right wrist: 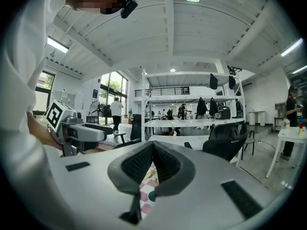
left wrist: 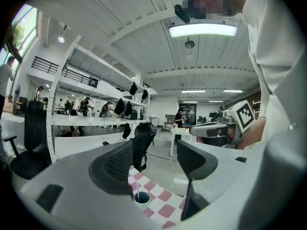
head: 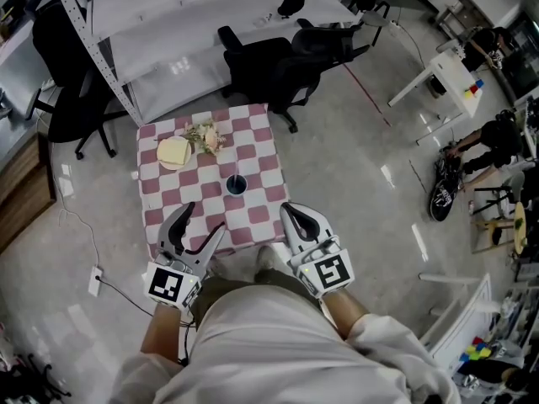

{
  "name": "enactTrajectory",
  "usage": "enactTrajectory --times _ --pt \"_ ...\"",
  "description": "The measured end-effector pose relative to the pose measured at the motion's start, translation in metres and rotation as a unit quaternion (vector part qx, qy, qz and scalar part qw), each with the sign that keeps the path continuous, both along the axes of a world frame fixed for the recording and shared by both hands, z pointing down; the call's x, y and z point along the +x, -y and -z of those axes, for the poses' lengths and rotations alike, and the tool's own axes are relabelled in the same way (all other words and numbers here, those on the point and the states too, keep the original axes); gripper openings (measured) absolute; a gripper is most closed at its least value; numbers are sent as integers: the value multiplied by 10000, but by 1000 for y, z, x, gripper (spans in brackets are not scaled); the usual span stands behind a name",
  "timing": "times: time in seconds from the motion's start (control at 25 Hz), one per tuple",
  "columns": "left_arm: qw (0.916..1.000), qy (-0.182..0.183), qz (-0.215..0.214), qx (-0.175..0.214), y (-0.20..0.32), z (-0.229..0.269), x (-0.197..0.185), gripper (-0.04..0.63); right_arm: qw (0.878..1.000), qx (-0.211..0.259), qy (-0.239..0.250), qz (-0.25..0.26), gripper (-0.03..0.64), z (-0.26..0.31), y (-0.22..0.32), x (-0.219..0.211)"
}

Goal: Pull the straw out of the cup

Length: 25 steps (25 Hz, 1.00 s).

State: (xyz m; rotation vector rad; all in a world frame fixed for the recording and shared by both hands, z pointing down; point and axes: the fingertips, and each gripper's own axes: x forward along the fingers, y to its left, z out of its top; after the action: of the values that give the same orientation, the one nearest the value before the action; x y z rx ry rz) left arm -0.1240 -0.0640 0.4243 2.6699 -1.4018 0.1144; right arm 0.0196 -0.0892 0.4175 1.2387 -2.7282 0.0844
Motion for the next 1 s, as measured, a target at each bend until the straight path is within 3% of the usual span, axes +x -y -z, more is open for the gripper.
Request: enactTrajectory --times 0.64,1.0 --pt "9989 265 21 -395 44 -49 10 284 9996 -105 -67 -249 3 -9 15 35" --pt "9952 417 -39 -889 78 -107 19 284 9983 -273 -148 -503 3 -19 17 63"
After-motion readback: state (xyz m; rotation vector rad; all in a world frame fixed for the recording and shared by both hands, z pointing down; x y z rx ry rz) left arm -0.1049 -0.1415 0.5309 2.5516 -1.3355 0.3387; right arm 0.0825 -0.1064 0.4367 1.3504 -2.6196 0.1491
